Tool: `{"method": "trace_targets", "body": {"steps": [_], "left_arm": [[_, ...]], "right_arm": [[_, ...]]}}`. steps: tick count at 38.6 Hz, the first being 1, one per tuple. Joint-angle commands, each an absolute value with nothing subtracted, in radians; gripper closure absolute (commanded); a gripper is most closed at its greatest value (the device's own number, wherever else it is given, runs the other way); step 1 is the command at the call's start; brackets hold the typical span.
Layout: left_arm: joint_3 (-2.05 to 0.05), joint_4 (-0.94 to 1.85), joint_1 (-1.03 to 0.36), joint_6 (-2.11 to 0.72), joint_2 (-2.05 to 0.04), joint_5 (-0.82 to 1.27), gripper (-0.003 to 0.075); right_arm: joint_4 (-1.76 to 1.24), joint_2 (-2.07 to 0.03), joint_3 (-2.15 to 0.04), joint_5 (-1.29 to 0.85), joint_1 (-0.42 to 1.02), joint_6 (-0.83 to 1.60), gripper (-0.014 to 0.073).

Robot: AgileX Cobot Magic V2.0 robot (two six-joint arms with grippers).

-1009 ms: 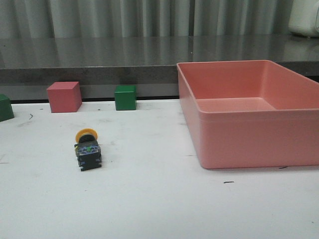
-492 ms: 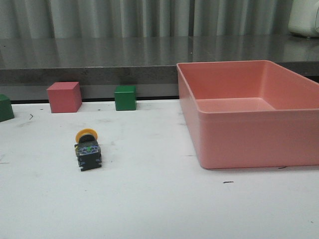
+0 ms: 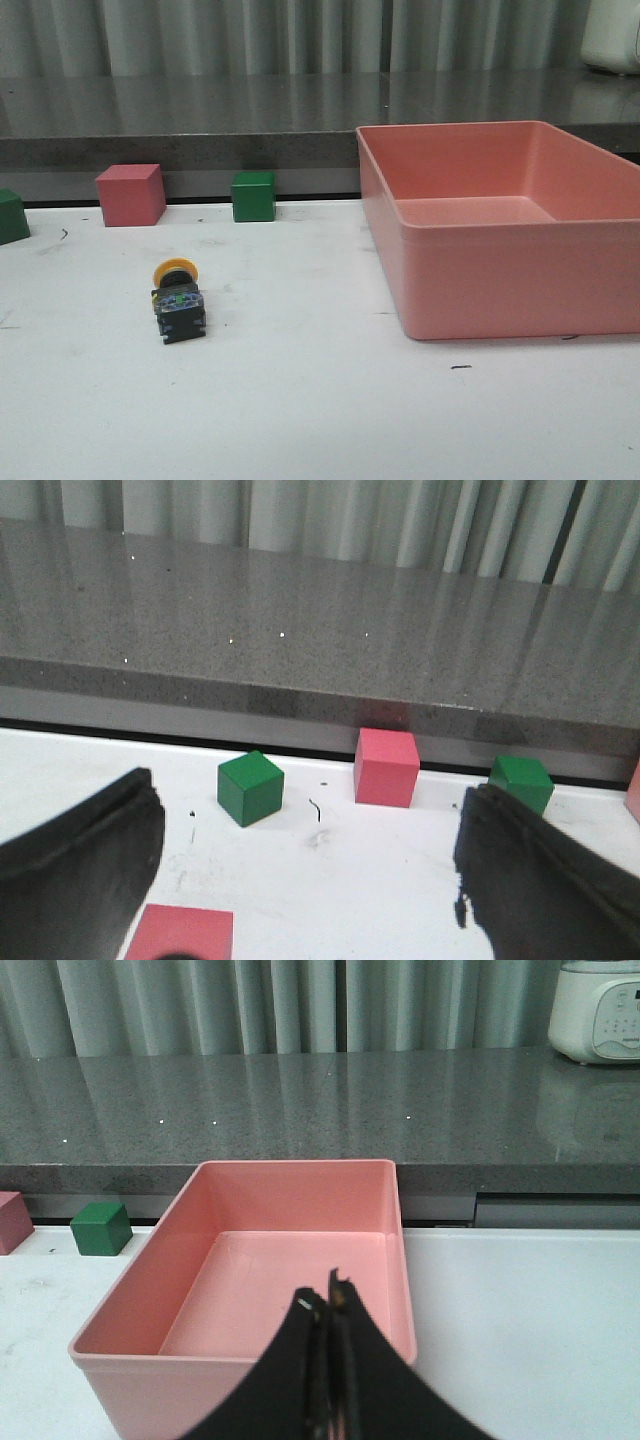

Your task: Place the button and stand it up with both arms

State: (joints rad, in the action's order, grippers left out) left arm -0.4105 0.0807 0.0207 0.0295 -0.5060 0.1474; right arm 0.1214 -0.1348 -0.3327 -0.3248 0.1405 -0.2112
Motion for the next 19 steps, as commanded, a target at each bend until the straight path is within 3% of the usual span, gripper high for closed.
{"method": "trace_targets", "body": {"steps": [1,19], "left_arm": [[-0.480,0.097,-0.022,0.039,-0.598,0.092,0.0156],[-0.795,0.104,-0.346,0.040,-1.127,0.287,0.0156]], "right_arm": [[0.134,-0.144,-0.353,-0.244,0.135,-0.203,0.0664],[0.134,-0.144,-0.353,-0.244,0.135,-0.203,0.0664]]}}
